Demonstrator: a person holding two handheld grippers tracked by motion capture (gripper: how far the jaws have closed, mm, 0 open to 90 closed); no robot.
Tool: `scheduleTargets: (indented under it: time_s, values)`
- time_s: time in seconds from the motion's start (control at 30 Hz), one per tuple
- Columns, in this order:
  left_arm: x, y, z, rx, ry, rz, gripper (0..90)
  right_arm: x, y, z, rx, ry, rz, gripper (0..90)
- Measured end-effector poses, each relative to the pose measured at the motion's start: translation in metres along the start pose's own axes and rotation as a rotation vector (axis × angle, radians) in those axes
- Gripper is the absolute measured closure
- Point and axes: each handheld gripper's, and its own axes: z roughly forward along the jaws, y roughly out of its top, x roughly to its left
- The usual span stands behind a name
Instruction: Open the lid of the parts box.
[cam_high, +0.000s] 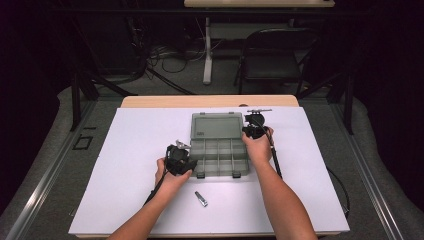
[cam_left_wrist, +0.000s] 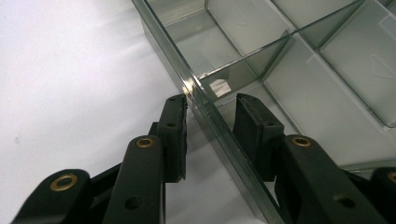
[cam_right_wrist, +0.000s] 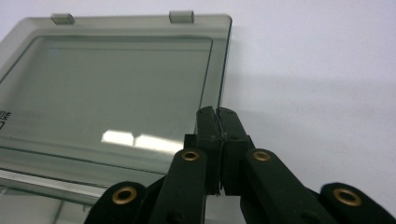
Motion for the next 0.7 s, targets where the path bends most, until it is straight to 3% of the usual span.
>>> scheduleTargets:
  time_s: [0.57, 0.7]
  values:
    - [-0.0006, -0.0004, 0.0000, -0.003, 0.002, -0.005, 64.2, 0.0003, -0.0015, 0.0013, 0.002, -0.005, 0.002, 89.2]
    - [-0.0016, -0.0006, -0.0001, -0.004, 0.011, -0.004, 64.2, 0.0011, -0.0018, 0.0003, -0.011, 0.007, -0.012, 77.2]
